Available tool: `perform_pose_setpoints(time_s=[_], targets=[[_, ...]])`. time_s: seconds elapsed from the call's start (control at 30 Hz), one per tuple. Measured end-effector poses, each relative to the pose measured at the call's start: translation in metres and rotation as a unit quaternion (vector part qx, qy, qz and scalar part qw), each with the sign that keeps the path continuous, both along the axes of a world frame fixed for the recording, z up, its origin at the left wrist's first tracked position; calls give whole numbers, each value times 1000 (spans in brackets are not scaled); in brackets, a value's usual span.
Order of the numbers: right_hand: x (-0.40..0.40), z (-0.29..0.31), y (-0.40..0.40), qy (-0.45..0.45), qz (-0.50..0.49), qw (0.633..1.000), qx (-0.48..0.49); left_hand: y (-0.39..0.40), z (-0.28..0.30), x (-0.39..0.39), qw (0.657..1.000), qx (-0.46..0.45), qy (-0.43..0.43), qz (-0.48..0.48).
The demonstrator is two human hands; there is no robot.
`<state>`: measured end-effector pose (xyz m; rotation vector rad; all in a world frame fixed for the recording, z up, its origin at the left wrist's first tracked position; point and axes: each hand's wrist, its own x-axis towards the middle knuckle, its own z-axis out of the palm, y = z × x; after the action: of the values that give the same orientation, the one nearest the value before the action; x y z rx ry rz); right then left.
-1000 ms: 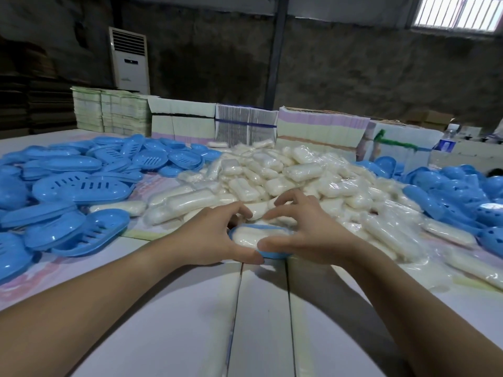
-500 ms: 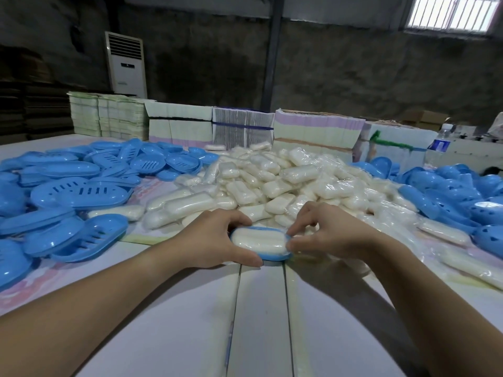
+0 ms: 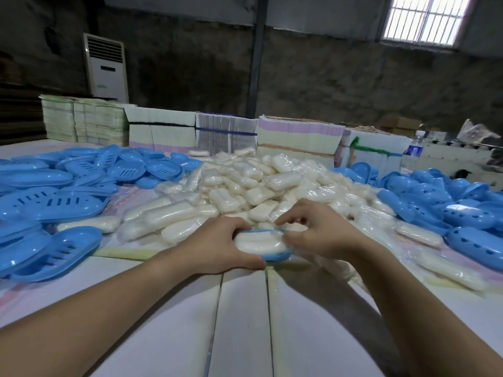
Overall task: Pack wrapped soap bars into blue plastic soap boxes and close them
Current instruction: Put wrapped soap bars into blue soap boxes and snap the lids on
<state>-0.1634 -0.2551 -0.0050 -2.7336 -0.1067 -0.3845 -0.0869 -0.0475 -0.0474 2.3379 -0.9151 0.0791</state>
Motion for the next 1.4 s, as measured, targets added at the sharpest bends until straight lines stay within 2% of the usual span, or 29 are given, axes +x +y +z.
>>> perform_pose_setpoints(time_s=[0.13,0.3,0.37,0.43,0.53,0.7,1.0,1.1,1.23,1.4], targets=[[0,-1,3,-80,-33,992,91,11,-11,-4,998,-59,10,-29],[8,-1,-19,-187,-128,952,204,11,-13,-1,996,-68,7,-48],[9,4,-43,-218,-186,935,211,11,-15,-1,996,-74,20,-50],[5,10,-75,-235,-255,925,157,9,-17,2,996,-74,20,-49],[-11,10,-131,-204,-345,912,84,6,-22,9,996,-71,16,-50],[-26,-3,-203,-26,-430,902,-20,4,-28,15,995,-85,-1,-58],[10,-9,-232,68,-434,898,28,6,-31,18,990,-125,-18,-62],[18,-16,-235,69,-433,898,46,5,-31,17,990,-122,-19,-67],[19,-23,-231,26,-426,901,82,5,-32,18,992,-109,-10,-69],[15,-26,-228,-44,-433,899,49,4,-32,18,992,-108,-6,-69]])
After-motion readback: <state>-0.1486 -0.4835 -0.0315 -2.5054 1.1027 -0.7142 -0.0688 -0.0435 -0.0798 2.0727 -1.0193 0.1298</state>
